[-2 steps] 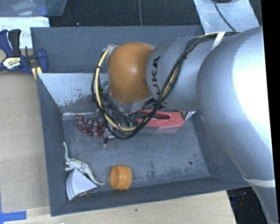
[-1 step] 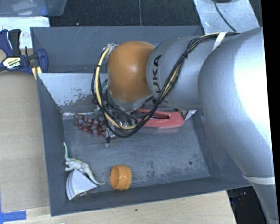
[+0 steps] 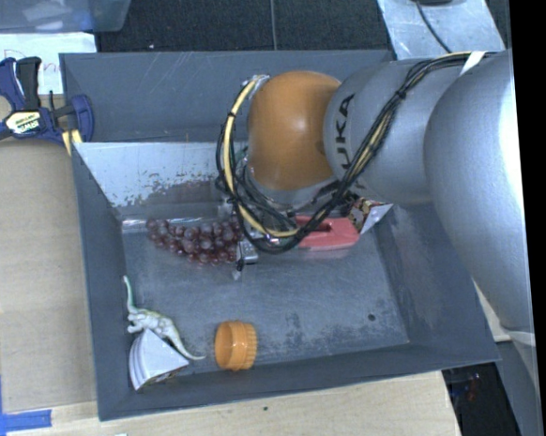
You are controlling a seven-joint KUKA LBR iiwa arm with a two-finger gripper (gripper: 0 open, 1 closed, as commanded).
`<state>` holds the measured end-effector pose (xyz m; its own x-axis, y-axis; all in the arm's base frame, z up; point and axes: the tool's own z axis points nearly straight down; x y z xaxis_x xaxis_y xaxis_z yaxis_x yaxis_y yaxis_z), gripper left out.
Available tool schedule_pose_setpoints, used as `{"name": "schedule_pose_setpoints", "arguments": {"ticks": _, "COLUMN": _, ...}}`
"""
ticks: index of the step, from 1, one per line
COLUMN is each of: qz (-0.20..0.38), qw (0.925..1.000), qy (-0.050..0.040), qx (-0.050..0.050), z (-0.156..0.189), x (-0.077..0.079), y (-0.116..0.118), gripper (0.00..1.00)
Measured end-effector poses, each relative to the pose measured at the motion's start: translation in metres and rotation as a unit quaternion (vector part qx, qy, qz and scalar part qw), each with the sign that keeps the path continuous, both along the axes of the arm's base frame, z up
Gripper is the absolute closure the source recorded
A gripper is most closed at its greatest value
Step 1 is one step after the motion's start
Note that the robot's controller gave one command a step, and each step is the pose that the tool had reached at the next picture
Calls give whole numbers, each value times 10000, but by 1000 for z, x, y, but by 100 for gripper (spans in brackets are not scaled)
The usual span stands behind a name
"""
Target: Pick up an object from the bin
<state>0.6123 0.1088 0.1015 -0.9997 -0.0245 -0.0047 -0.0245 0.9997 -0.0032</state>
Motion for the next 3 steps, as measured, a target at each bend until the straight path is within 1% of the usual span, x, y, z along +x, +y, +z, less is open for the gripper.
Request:
{"name": "schedule_pose_setpoints", "arguments": {"ticks": 1, "qz": 639, "qw": 9980, "qy": -20, "qx": 28, "z": -23, "x": 11, "y": -4, "gripper": 0}}
{"name": "schedule_pose_setpoints", "arguments": {"ticks": 2, "qz": -742, "qw": 9972, "qy": -21, "qx": 21, "z": -31, "x": 15, "y": -6, "gripper": 100}}
{"name": "schedule_pose_setpoints", "arguments": {"ticks": 3, "qz": -742, "qw": 9972, "qy": -20, "qx": 20, "z": -31, "x": 14, "y": -6, "gripper": 100}}
